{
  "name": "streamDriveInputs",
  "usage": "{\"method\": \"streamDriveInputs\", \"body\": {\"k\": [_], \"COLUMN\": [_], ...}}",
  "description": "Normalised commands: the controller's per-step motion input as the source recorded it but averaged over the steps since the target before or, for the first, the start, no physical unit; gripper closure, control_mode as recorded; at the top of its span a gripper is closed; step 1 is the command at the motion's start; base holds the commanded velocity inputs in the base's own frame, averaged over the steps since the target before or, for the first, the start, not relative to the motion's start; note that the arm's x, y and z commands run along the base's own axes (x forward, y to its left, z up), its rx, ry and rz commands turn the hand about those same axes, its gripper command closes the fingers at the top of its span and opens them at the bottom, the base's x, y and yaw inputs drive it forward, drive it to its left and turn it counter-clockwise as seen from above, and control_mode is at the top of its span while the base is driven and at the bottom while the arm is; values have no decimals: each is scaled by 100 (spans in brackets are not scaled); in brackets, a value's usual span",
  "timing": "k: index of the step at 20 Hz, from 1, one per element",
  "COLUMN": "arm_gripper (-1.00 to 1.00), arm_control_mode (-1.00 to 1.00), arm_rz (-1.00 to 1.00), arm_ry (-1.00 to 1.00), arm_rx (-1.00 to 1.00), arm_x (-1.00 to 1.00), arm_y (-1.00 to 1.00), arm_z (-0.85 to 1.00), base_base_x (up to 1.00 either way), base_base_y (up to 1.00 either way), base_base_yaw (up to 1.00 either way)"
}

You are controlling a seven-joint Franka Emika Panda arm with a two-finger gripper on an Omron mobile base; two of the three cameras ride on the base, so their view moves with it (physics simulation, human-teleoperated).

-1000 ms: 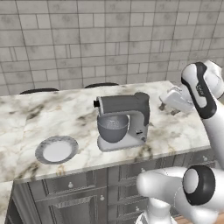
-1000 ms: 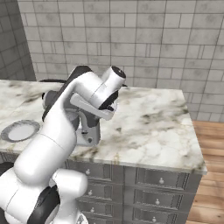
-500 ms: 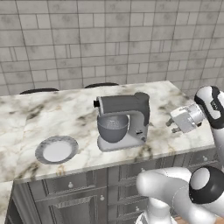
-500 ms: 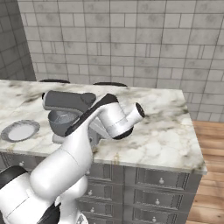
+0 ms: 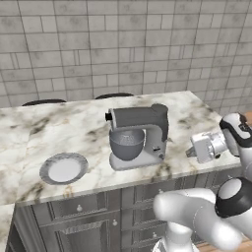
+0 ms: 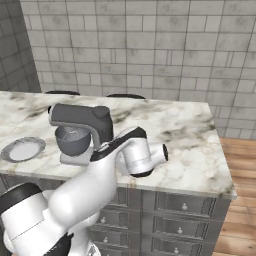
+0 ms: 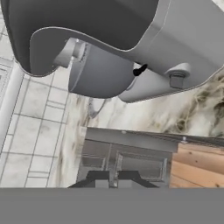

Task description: Add butter and sugar cubes to the stand mixer bowl and then turn on the stand mixer to begin making frosting.

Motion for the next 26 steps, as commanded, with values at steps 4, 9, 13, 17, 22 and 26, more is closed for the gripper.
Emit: {"method": "streamDriveInputs", "body": {"k": [4, 9, 13, 17, 22, 26], "arm_gripper": [100, 100, 100, 100, 100, 100], "arm_control_mode": [-100, -100, -100, -100, -100, -100], "arm_rz": [0, 0, -1, -8, -11, -12], "arm_ry": [0, 0, 0, 0, 0, 0], "arm_rx": [15, 11, 1, 0, -1, -4], "arm_x": [14, 18, 11, 1, 1, 0], "arm_y": [12, 18, 28, 26, 22, 28], "arm_z": [-34, -20, -1, 0, 0, 0], "base_base_x": [0, 0, 0, 0, 0, 0], "base_base_y": [0, 0, 0, 0, 0, 0], "base_base_yaw": [0, 0, 0, 0, 0, 0]}}
